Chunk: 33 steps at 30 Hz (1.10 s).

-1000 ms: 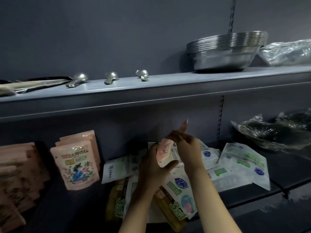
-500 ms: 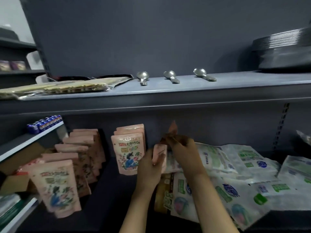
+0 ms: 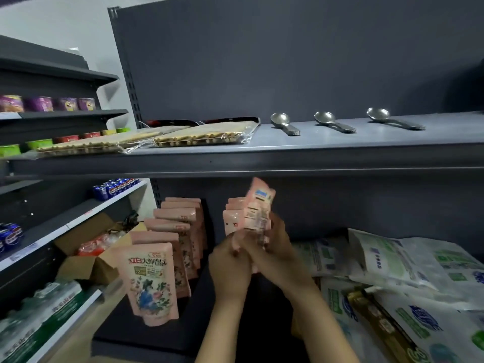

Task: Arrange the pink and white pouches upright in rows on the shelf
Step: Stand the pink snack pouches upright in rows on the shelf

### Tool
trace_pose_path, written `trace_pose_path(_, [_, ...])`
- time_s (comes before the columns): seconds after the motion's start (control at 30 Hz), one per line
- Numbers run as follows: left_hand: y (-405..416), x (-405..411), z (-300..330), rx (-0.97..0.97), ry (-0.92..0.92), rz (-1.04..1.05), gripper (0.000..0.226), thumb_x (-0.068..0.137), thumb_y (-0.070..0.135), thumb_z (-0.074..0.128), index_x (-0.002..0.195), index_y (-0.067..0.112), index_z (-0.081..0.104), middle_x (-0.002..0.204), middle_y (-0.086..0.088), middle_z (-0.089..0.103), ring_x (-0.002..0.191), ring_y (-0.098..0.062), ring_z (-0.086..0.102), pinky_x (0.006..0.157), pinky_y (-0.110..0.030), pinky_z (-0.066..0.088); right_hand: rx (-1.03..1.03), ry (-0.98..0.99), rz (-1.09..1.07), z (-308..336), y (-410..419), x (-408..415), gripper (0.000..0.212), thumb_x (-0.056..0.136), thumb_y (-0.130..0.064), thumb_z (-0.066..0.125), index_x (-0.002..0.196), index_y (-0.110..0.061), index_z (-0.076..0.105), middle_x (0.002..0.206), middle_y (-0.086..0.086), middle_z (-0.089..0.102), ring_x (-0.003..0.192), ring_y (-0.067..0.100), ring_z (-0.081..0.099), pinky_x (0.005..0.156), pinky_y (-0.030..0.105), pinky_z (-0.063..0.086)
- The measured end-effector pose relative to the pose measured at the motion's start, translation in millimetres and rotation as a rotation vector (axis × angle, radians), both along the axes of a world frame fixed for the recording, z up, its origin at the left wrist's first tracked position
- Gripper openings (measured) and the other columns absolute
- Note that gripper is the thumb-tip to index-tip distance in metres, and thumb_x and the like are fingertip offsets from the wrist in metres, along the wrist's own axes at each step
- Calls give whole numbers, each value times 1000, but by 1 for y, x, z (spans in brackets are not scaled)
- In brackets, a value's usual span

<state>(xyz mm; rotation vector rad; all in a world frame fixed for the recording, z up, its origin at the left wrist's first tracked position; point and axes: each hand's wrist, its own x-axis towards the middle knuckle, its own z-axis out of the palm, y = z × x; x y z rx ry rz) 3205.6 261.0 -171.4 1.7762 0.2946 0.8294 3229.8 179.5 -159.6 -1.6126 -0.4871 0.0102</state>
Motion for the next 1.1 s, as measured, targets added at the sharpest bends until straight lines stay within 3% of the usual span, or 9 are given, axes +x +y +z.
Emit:
trace_pose_path(0.1, [-2,-6,8,364,75,87,23,90,17,56,69,13,64,64,2,65,57,-10,56,48,-12,35,80,113,102,-2,10,-6,59,83,-41,64,132,-40,32,122,-15,59,110,-1,57,94,22,48])
trace_pose_path(0.2, [3,-7,9,333,121,-237,12,78,14,63,82,22,70,76,4,72,72,-7,66,65,-26,52,273,227,-5,-1,10,2,30,94,-23,53,122,-30,45,110,-2,66,94,7,65,77,21,51])
trace_pose_path(0.3, [13,-16,16,195,195,-548,35,76,8,67,86,41,68,81,20,70,78,10,63,70,-8,49,425,425,-62,0,1,9,24,96,-9,44,119,-10,52,91,10,67,69,12,69,54,20,53])
trace_pose_path(0.37, [21,-18,17,59,161,-507,33,84,13,65,106,38,64,92,24,64,80,15,59,67,2,42,481,554,-34,0,-5,9,24,95,-10,46,115,-2,57,76,10,70,52,9,68,41,15,49])
trace_pose_path(0.5, [32,-18,13,-34,160,-363,24,89,26,59,113,30,58,91,21,63,76,12,59,62,-3,45,540,597,111,-4,-7,6,30,91,-24,55,114,-6,63,94,12,75,81,22,73,58,26,57])
trace_pose_path(0.73, [44,-14,7,-192,195,-458,12,88,20,62,97,25,68,91,6,74,85,-6,70,73,-19,54,479,518,111,-10,-4,5,28,87,-28,58,106,-8,66,98,14,74,85,23,73,63,28,58])
trace_pose_path(0.87, [48,-12,1,-244,147,-457,12,88,9,61,91,18,68,82,4,74,70,-2,69,56,-12,50,436,463,101,-15,2,6,22,85,-23,63,101,-10,69,96,12,75,88,25,72,80,36,56])
trace_pose_path(0.97, [54,-9,-7,-277,152,-428,11,86,9,63,93,16,69,81,3,73,69,-3,69,55,-12,49,365,411,146,-18,7,4,39,73,-24,70,110,-10,67,103,12,73,97,27,70,88,39,54])
trace_pose_path(1.1, [60,-5,-17,-317,139,-359,11,84,6,65,89,14,69,83,-3,73,73,-10,68,60,-16,52,213,290,161,-26,12,7,35,78,-4,69,113,-8,65,106,10,73,101,24,69,89,35,54])
